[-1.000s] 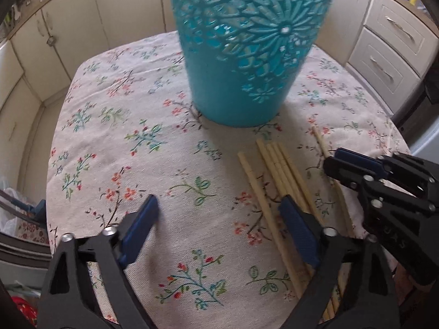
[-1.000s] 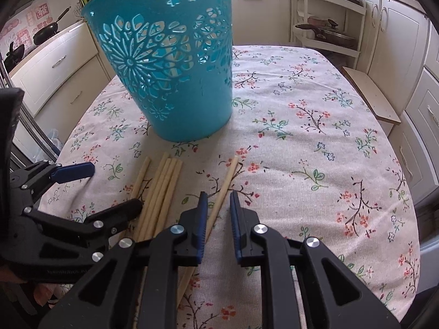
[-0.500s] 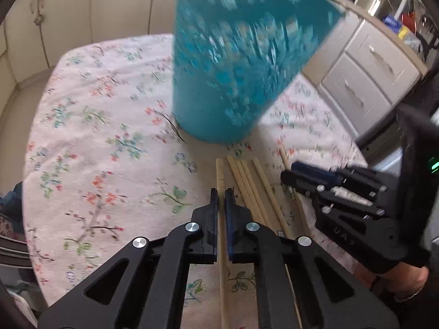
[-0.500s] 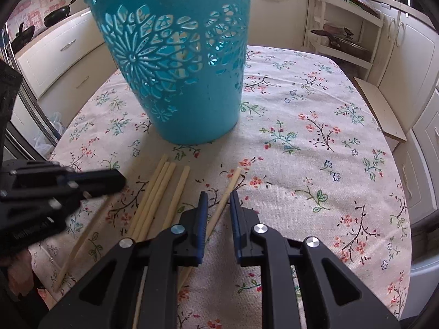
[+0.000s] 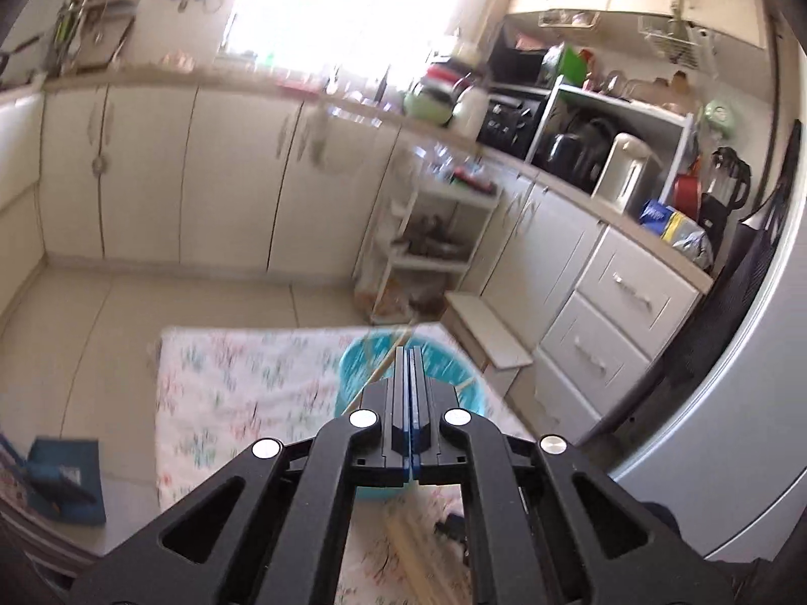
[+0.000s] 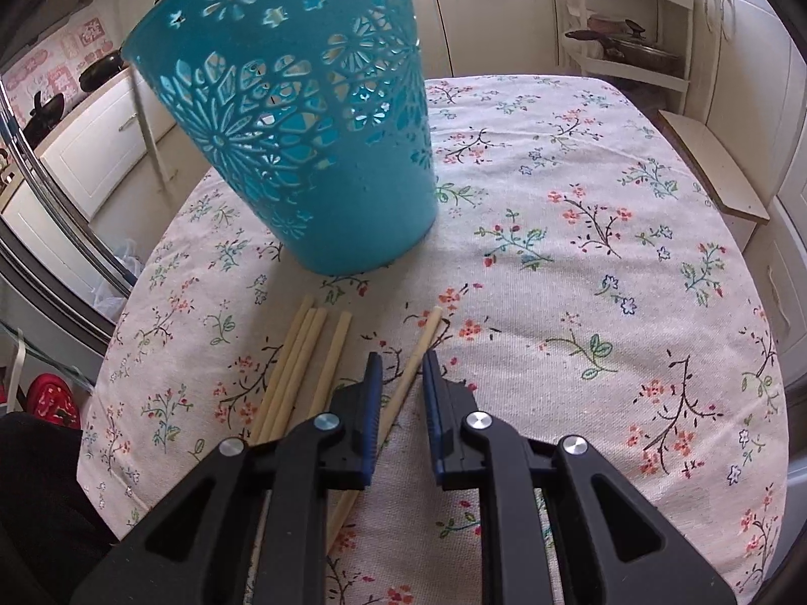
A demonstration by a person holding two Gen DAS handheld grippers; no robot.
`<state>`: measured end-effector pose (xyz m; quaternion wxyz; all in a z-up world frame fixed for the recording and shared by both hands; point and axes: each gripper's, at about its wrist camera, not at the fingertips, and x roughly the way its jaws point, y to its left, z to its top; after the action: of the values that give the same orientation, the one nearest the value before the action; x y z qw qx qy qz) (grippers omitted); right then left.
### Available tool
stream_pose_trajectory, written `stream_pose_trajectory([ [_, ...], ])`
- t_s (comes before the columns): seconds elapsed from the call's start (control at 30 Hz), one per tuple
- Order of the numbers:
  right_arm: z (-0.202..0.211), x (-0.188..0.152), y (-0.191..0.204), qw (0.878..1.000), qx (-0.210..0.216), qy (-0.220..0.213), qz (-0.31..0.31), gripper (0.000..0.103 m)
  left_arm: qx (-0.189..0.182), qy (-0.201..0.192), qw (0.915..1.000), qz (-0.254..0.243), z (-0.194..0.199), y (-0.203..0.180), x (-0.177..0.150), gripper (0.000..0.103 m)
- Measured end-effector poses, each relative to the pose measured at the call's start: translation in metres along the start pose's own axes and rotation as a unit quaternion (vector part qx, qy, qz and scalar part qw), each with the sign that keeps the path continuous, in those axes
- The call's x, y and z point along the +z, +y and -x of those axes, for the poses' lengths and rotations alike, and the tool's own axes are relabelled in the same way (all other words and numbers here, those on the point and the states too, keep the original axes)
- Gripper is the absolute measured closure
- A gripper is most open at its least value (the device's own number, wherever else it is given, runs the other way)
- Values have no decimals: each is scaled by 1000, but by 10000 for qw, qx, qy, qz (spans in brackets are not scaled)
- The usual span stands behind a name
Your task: Organize utensils
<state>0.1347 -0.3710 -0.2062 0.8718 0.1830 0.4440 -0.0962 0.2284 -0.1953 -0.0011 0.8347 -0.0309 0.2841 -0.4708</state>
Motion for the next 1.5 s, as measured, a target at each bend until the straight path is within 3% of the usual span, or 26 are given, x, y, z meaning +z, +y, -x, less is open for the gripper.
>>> stream_pose_trajectory([
  [0.2, 0, 0, -2, 10000, 77, 3, -58, 86, -36, -69, 9998, -198, 1, -20, 24, 102],
  [0.27, 0, 0, -3, 9999, 103, 13, -87, 86, 98, 31, 9997, -204, -3, -15, 22, 102],
  [0.33, 1, -1, -3, 9998, 146, 23, -116, 85, 509, 239, 9975, -436, -12, -4, 10, 102],
  [0.37, 2, -2, -5, 9998, 179, 27, -121, 84, 860, 387, 9931, -697, -22, 6, 2, 102],
  [0.43, 3, -2, -4, 9996, 240, 31, -113, 77, 1080, 877, 9869, -813, -44, 34, -11, 101],
  [0.5, 3, -1, -1, 9997, 243, 20, -60, 73, 1520, 1435, 9742, -851, -73, 69, -27, 94],
  [0.6, 2, -1, 3, 9997, 248, -11, -13, 66, 1565, 1921, 9644, -920, -106, 99, -42, 78],
  [0.73, 0, -1, 7, 9998, 154, -64, 93, 64, 1480, 2151, 9556, -1363, -152, 108, -46, 61],
  [0.93, -3, 0, 13, 9996, 53, -92, 274, 63, 1498, 2610, 9319, -2025, -229, 108, -60, 59],
  [1.03, -4, 1, 14, 9994, 33, -101, 322, 62, 1526, 2725, 9246, -2180, -253, 110, -67, 59],
  [1.07, -5, 1, 16, 9994, 27, -102, 333, 61, 1504, 2764, 9234, -2200, -260, 110, -69, 60],
  [1.1, -5, 1, 16, 9994, 28, -102, 341, 61, 1483, 2791, 9226, -2212, -265, 109, -72, 70],
  [1.13, -6, 2, 16, 9993, 30, -102, 349, 61, 1386, 2732, 9265, -2187, -265, 108, -73, 79],
  [1.17, -6, 2, 15, 9993, 36, -102, 350, 61, 1278, 2742, 9290, -2133, -266, 107, -74, 93],
  [1.2, -6, 1, 15, 9993, 43, -101, 345, 61, 1297, 2730, 9288, -2144, -266, 105, -76, 96],
  [1.27, -6, 2, 14, 9994, 67, -98, 325, 61, 1348, 2729, 9275, -2170, -262, 103, -80, 98],
  [1.33, -5, 1, 12, 9995, 107, -94, 289, 61, 1335, 2738, 9330, -1915, -253, 107, -79, 98],
  [1.43, -5, 2, 8, 9996, 167, -88, 215, 61, 1245, 2524, 9512, -1267, -220, 117, -64, 98],
  [1.5, -4, 2, 7, 9996, 205, -84, 155, 61, 1116, 2178, 9665, -778, -184, 121, -43, 98],
])
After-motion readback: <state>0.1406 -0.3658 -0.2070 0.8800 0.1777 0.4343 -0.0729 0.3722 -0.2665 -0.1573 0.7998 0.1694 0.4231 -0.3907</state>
